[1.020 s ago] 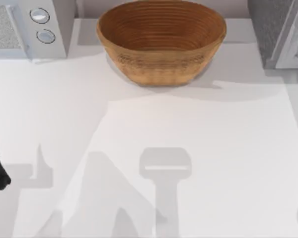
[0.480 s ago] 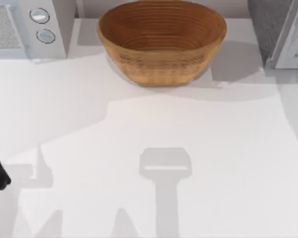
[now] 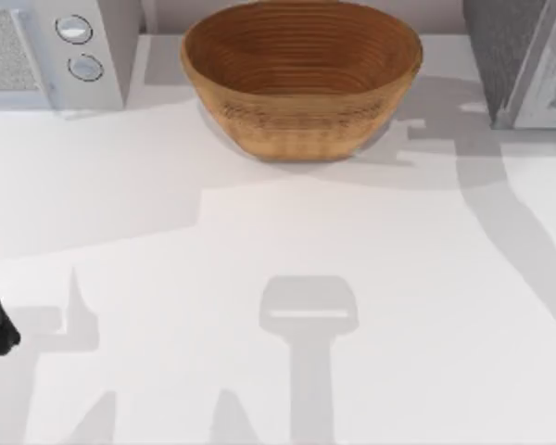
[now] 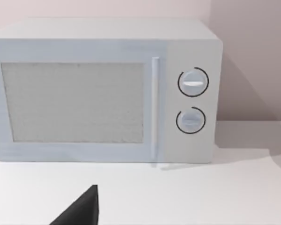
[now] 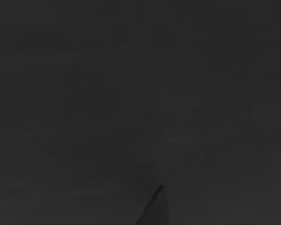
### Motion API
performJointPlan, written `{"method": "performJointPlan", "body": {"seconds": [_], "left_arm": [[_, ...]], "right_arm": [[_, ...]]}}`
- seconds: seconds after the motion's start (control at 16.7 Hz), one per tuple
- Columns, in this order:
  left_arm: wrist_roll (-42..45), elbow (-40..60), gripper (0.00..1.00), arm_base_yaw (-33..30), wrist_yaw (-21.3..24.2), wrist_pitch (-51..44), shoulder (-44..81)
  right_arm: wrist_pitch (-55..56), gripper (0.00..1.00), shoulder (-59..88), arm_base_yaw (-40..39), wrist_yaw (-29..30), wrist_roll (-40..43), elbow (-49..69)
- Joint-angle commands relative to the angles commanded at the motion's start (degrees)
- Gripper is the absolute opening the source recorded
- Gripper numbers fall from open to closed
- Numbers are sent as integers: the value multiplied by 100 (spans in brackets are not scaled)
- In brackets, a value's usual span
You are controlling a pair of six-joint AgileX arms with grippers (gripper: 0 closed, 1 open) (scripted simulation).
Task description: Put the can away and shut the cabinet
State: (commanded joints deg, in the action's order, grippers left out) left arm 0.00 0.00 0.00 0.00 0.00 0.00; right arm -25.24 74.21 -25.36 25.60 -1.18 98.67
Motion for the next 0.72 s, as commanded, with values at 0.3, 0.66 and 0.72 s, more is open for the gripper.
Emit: {"method": "performJointPlan", "body": {"seconds": [0.3, 0.66, 0.72], "left_arm": [[0, 0, 100, 0, 0, 0, 0], [0, 0, 100, 0, 0, 0, 0], [0, 0, 100, 0, 0, 0, 0]], "right_arm": [[-15, 100, -32, 176, 62, 71, 116], [206, 100, 706, 587, -337, 64, 636], [218, 100, 743, 609, -358, 63, 661]]}}
